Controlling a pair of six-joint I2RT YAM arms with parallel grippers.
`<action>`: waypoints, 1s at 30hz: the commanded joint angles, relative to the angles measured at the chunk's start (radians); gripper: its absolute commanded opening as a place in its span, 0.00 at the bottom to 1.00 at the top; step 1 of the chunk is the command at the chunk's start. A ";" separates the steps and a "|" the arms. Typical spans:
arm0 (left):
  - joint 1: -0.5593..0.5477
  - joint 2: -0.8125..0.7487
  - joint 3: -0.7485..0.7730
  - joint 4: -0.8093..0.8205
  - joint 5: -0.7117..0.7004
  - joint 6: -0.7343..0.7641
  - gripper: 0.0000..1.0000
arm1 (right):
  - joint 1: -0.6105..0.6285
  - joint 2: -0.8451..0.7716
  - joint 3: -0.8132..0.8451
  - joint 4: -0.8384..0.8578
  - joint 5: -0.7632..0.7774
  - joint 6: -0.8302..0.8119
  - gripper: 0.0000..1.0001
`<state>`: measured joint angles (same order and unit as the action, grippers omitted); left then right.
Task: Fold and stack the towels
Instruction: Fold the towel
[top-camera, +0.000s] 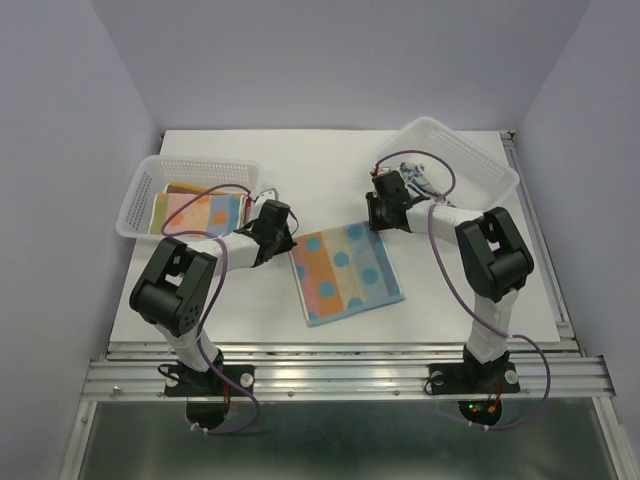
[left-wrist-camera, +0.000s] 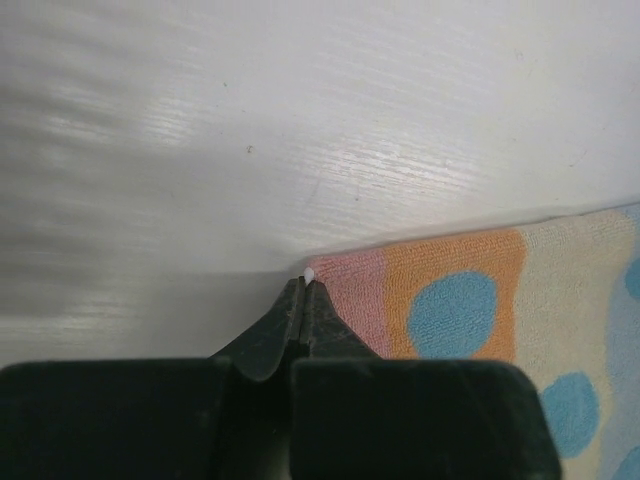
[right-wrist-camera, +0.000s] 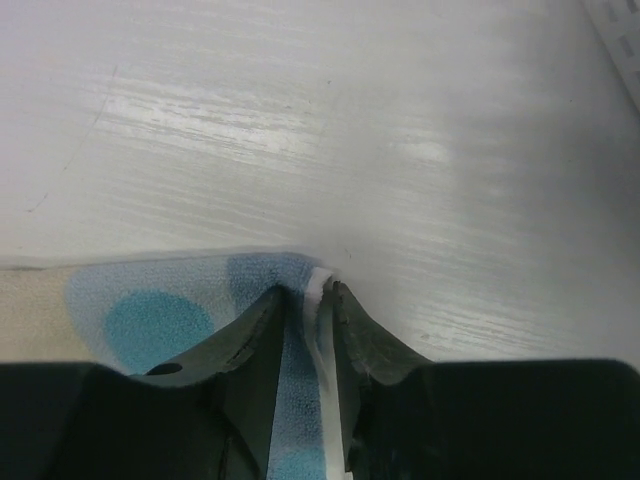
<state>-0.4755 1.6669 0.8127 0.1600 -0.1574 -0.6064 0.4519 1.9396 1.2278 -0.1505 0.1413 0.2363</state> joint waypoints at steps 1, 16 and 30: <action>0.005 -0.030 0.022 0.024 -0.036 0.034 0.00 | -0.004 0.016 0.026 0.065 -0.052 -0.070 0.26; 0.005 -0.193 -0.090 0.111 0.045 0.033 0.00 | -0.004 -0.171 -0.114 0.068 -0.135 -0.081 0.01; -0.072 -0.541 -0.386 0.179 0.114 -0.088 0.00 | 0.002 -0.491 -0.415 0.118 -0.272 0.055 0.01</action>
<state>-0.5224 1.2049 0.4713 0.2886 -0.0620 -0.6552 0.4522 1.5486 0.8803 -0.0879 -0.0883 0.2432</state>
